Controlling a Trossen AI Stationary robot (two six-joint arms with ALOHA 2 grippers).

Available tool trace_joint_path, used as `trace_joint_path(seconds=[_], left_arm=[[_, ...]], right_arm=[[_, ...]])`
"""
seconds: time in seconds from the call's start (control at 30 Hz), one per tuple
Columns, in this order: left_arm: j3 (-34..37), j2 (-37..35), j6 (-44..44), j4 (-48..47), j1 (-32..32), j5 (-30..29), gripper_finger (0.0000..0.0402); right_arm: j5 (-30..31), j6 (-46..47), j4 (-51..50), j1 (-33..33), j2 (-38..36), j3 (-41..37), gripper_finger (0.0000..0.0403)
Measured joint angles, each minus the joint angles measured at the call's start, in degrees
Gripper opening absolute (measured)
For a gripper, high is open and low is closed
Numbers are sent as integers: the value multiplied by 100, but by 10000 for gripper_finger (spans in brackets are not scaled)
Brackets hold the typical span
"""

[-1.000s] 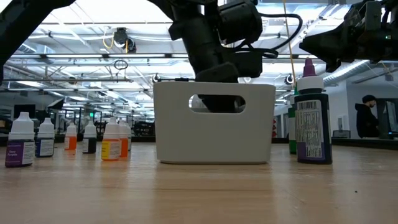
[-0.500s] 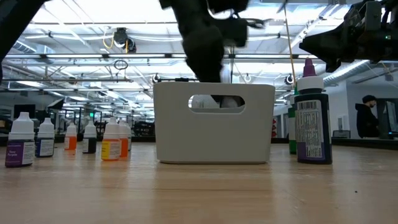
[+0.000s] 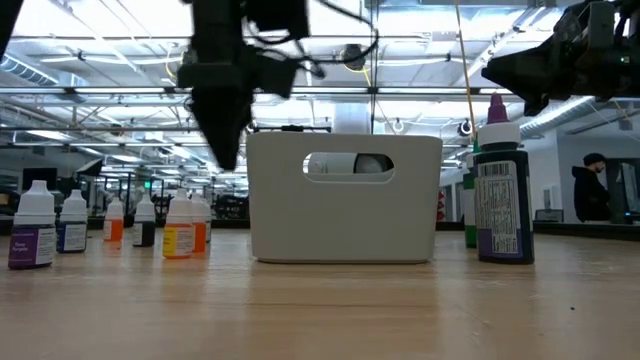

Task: Pick & Place food coloring
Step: Put the top small black food coloring bottle into the gray bin

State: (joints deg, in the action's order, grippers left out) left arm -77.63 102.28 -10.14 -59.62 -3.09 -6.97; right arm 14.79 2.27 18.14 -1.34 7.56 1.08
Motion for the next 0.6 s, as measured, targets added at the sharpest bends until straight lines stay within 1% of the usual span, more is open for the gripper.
trace_joint_path(seconds=[0.1, 0.2, 0.37, 0.5, 0.6], left_arm=[[764, -421, -77, 777, -22, 152, 214], [1342, -809, -202, 1347, -15, 244, 214], [1920, -1302, -397, 1798, -17, 240, 214], [2143, -1428, -403, 2083, -15, 210, 214], [2244, -1446, -384, 2224, -15, 194, 214]], right_arm=[[3, 0, -767, 0, -47, 230, 77], [-5, 12, -1523, -1, -45, 421, 77], [1, 19, -1713, 0, -45, 457, 77], [7, -18, -1753, 0, -52, 462, 77], [7, -31, -1584, 0, -54, 403, 77]])
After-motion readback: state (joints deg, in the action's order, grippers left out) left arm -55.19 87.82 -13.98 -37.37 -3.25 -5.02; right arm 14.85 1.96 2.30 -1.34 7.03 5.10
